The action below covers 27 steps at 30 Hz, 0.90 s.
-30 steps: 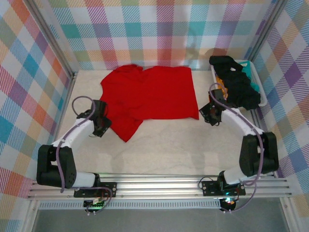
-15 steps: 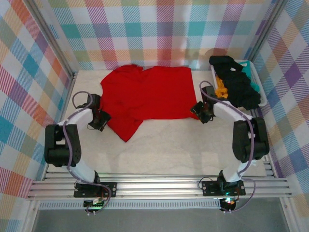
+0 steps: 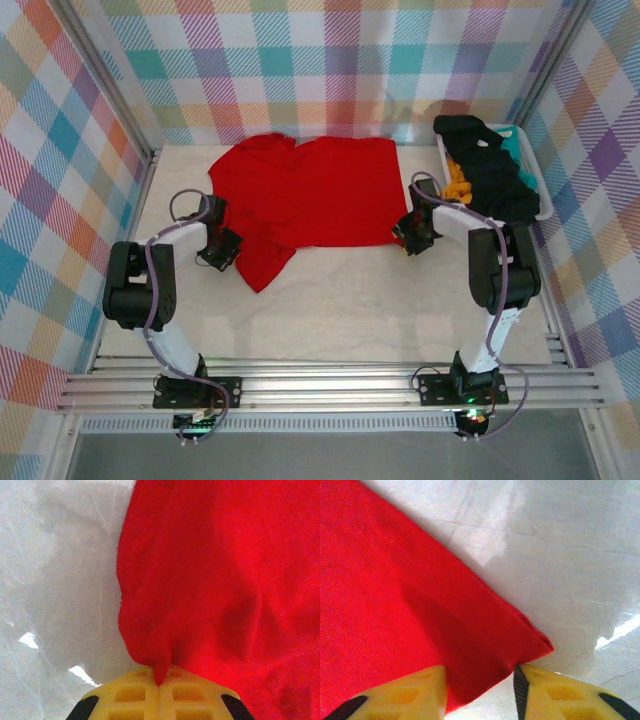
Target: Fold and stack the t-shirts
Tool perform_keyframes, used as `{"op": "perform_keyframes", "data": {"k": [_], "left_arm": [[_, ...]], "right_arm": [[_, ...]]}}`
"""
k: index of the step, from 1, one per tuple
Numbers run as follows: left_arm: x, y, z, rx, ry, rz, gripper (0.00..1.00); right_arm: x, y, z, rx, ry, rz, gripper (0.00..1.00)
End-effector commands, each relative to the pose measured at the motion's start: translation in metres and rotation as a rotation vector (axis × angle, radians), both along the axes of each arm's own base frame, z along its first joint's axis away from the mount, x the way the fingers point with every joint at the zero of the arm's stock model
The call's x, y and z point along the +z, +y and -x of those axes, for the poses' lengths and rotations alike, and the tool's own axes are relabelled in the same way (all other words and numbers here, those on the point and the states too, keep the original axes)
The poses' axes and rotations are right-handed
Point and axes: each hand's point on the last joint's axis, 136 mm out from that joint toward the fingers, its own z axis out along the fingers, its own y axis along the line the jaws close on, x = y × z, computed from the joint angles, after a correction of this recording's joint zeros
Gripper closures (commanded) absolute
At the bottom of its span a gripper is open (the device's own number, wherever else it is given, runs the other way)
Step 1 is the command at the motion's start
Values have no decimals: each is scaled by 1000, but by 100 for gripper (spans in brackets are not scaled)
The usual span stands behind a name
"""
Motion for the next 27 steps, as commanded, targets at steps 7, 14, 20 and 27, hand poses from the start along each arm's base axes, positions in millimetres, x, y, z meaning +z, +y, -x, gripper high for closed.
{"op": "perform_keyframes", "data": {"k": [7,14,20,27], "left_arm": [[44,19,0,-31,-80,-116,100],[82,19,30,-130,-104,-162,100],[65,-1,84,-225,-11,-137,100],[52,-32,93,-299,0,-35,100]], "right_arm": [[2,-11,-7,-71,-11,64,100],[67,-37,32,35,-117,236,100],[56,-58,112,40,-34,256,100],[25,-64,139,20,80,262,100]]}}
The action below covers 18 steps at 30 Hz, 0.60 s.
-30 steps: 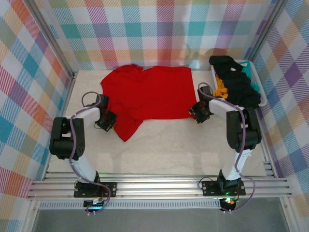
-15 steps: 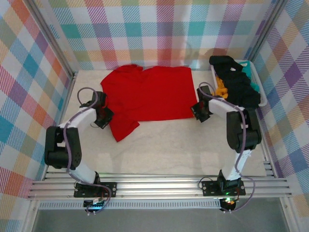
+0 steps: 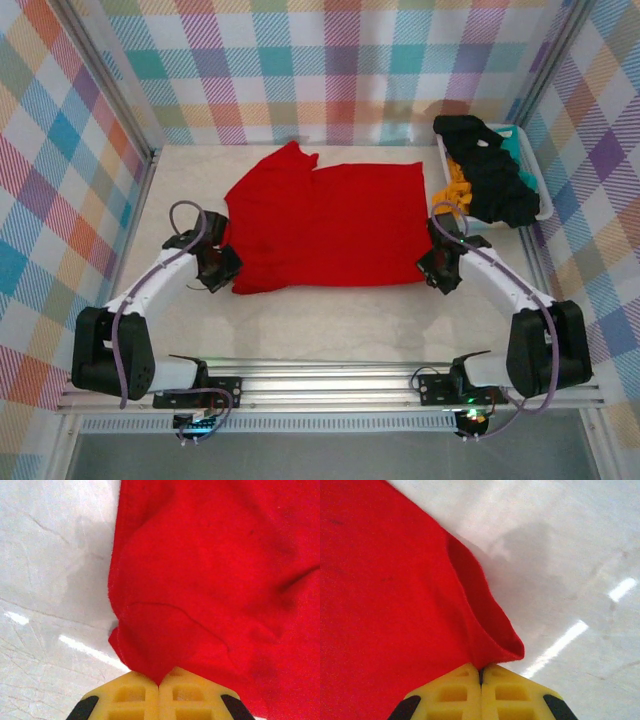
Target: Fold and stack the t-shirts
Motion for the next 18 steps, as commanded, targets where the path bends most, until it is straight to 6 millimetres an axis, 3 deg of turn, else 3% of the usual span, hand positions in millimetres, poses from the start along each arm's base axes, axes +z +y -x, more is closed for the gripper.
{"op": "perform_keyframes", "data": {"k": [1,2,5,7,8,11,14,18], "left_arm": [[0,-11,0,-37,22,43,96],[9,-15,-5,-44,1,58,89],[60,-13,-23,-29,-124,56,54],[87,-10,-42,-14,-197,45,45],[95,-9,-56,-6,-209,46,45],[79,1,-105,26,-159,7,48],[44,-2,-163,31,-92,8,59],[9,-16,-221,24,-49,9,61]], "right_arm": [[-9,-3,4,-27,72,16,100],[-8,-6,4,-46,86,32,95],[15,-20,-4,-68,18,114,63],[39,-19,-23,-9,-98,154,51],[48,-15,-32,31,-136,163,50],[62,33,-78,256,-251,53,52],[59,73,-117,415,-256,-7,57],[42,88,-160,460,-236,-49,59]]}}
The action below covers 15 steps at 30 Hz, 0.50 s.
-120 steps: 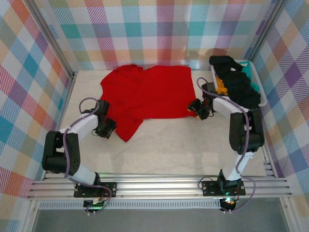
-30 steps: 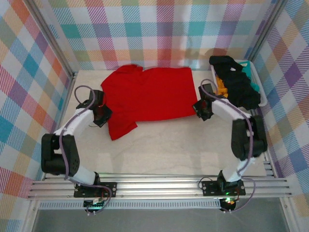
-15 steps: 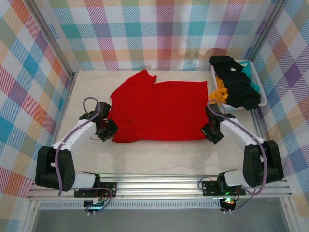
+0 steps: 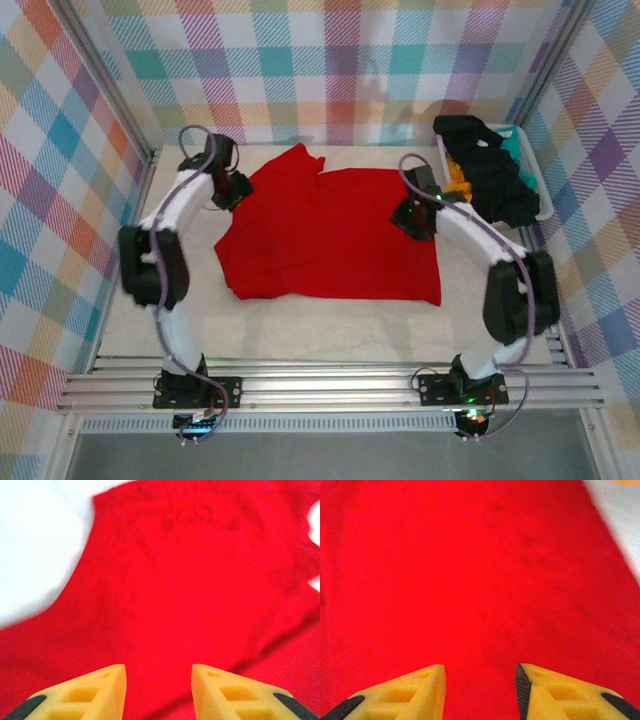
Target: Fold and stack the t-shirts
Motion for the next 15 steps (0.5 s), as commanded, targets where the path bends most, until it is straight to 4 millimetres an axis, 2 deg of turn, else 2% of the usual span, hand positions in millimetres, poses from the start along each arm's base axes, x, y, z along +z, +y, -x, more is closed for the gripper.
{"op": "perform_keyframes", "data": {"k": [1,4,7,9,12,15], "left_arm": [[-41,-4,-13,-14,115,-31,61],[-73,-5,-25,-14,192,-63,62],[-99,0,-29,13,238,-50,61],[-107,17,-30,49,264,-81,61],[-122,53,-33,129,289,-76,61],[-134,78,-47,151,294,-31,61]], "right_arm": [[-21,18,-27,124,36,-42,58],[-43,20,-42,104,121,-49,58],[-66,25,-47,90,223,-59,58],[-81,29,-47,78,262,-82,58],[-99,39,-50,81,319,-121,58],[-108,54,-61,92,332,-189,57]]}}
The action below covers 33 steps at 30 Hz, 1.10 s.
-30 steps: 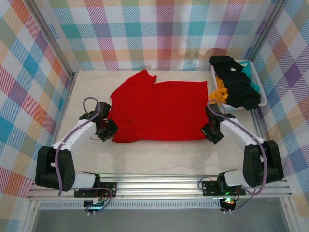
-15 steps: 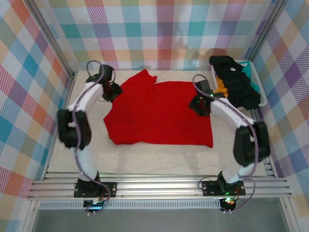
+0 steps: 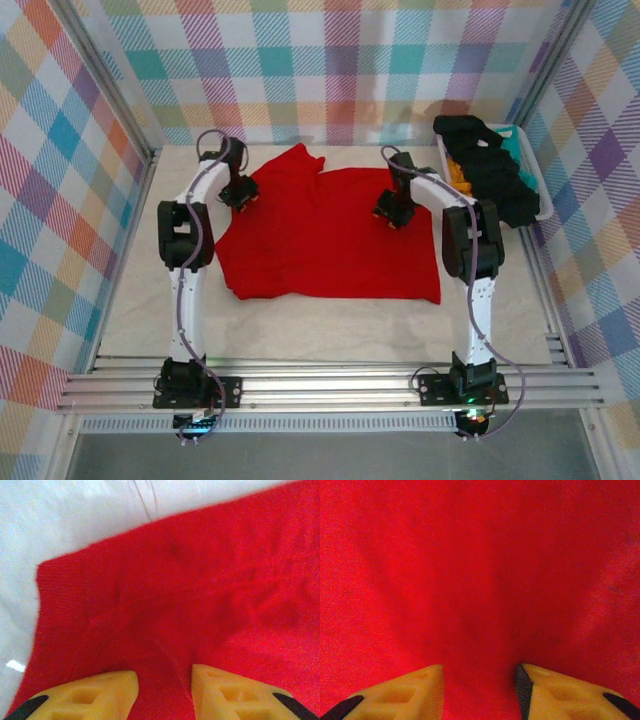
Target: Fold and stack the t-shirts
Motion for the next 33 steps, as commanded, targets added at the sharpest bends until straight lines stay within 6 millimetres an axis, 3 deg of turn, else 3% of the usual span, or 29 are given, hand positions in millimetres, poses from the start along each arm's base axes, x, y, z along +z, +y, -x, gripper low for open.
{"op": "perform_keyframes", "data": {"k": [1,3,5,8,10,12,14,16,18,21,22,25,27,30,33], "left_arm": [[-45,53,6,70,117,-8,60],[-34,57,-15,30,48,10,58],[-10,64,-30,-2,-37,-37,54],[60,66,-35,-24,-196,-146,48],[110,56,-20,-28,-296,-177,44],[132,57,27,11,-214,-214,43],[131,54,79,61,-137,-167,43],[108,38,136,112,-108,-48,47],[91,37,201,149,-56,-27,58],[80,31,271,180,-25,7,82],[77,23,285,172,-16,26,87],[66,5,317,99,34,3,87],[49,-6,334,75,81,2,85],[30,-6,347,71,122,-46,73],[27,9,341,77,96,-141,62]], "right_arm": [[-25,22,6,11,104,-98,57],[-23,39,-7,44,84,-188,56],[-17,57,-19,99,65,-273,55],[6,65,-29,157,0,-280,53],[38,57,-31,170,-115,-237,50],[65,46,-19,166,-196,-203,48],[91,39,0,171,-251,-165,46],[103,43,27,205,-271,-148,46],[105,62,58,280,-269,-157,49],[95,91,97,375,-231,-175,52],[92,100,105,395,-226,-199,52],[85,117,120,429,-209,-211,53],[81,121,123,429,-195,-208,53],[75,127,127,435,-152,-225,54],[65,131,134,456,-111,-210,54]]}}
